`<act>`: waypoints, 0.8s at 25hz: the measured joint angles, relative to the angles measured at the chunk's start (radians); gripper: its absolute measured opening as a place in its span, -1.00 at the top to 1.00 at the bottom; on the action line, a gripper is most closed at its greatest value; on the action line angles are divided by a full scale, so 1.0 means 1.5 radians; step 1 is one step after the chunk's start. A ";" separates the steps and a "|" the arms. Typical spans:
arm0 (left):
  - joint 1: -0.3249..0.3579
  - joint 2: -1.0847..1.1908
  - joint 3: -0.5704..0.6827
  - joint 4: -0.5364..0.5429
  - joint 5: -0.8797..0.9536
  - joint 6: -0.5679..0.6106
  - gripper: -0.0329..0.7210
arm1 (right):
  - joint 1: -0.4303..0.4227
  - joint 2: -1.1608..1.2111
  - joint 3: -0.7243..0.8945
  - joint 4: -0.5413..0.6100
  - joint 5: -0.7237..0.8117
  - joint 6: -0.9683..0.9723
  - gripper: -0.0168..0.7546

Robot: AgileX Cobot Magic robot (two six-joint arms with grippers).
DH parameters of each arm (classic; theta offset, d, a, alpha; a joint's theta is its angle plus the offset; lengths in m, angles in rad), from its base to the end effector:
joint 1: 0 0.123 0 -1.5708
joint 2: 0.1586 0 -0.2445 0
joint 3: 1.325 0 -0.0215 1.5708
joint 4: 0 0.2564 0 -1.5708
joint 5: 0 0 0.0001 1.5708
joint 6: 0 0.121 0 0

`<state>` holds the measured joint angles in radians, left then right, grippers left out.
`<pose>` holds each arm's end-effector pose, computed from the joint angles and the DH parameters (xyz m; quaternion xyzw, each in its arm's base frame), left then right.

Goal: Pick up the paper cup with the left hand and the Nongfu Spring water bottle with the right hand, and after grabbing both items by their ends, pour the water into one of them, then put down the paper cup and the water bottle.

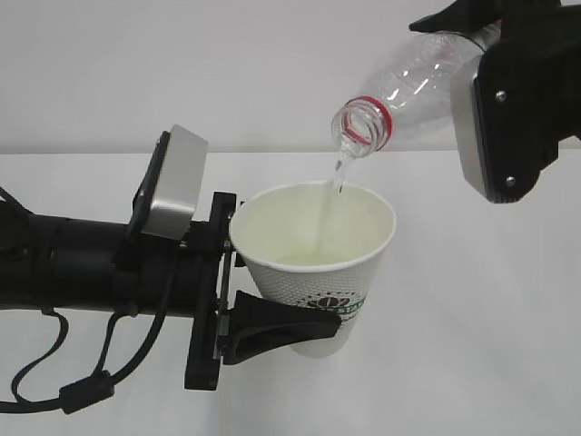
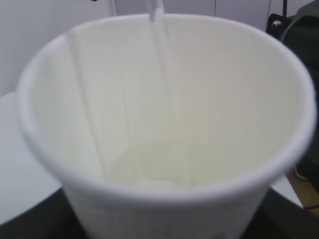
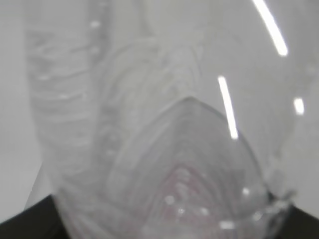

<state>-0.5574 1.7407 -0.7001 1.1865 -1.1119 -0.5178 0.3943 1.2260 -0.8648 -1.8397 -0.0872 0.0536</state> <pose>0.2091 -0.2488 0.1376 0.5526 0.5272 -0.4406 0.4718 0.2941 0.1333 0.2793 -0.7240 0.3489 -0.3552 0.4774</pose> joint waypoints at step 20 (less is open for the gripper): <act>0.000 0.000 0.000 0.001 0.000 0.000 -0.41 | 0.000 0.000 0.000 0.000 0.004 -0.004 -0.26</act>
<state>-0.5574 1.7407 -0.7001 1.1882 -1.1119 -0.5178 0.3943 1.2260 -0.8648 -1.8397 -0.0813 0.0482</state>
